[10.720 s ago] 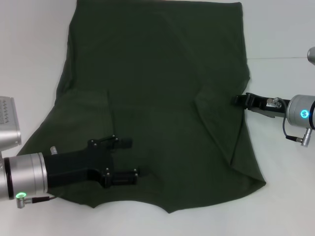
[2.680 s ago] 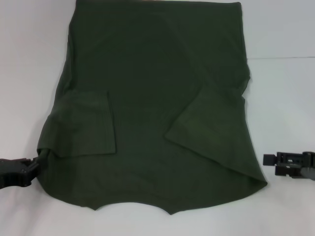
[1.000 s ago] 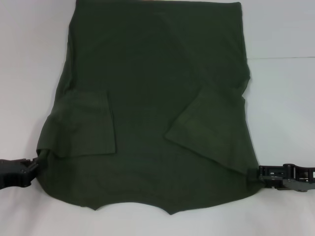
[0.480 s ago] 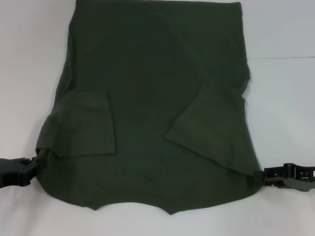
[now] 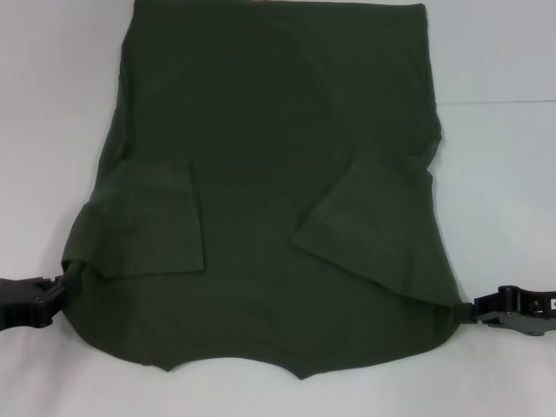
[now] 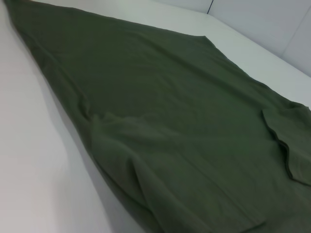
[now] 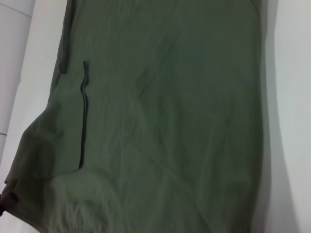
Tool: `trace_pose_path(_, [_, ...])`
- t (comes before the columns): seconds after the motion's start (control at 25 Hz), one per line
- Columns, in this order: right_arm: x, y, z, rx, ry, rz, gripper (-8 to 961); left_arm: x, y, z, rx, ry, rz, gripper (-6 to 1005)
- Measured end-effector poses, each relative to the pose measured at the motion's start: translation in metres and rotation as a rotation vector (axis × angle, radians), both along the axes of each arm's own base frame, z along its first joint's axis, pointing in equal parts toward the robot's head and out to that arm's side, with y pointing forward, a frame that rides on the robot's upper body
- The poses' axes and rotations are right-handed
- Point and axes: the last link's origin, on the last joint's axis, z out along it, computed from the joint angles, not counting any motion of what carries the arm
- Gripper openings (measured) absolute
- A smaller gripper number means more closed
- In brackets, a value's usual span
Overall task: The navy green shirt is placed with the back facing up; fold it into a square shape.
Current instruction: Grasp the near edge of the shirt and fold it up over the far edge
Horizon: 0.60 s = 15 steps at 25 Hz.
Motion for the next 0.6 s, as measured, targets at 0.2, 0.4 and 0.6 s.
trace_pose_path(0.2, [0.000,0.000,0.000,-0.001,-0.003,0.004,26,0.000,0.000,0.000,0.000,0.001,0.000,49])
trace_pose_path(0.4, [0.003,-0.005,0.003,0.021,0.012,0.025,26,0.000,0.000,0.002,0.003,-0.029,0.028,49])
trace_pose_path(0.6, [0.012,-0.019,0.013,0.085,0.050,0.052,26,-0.005,-0.010,0.019,0.040,-0.162,0.121,49])
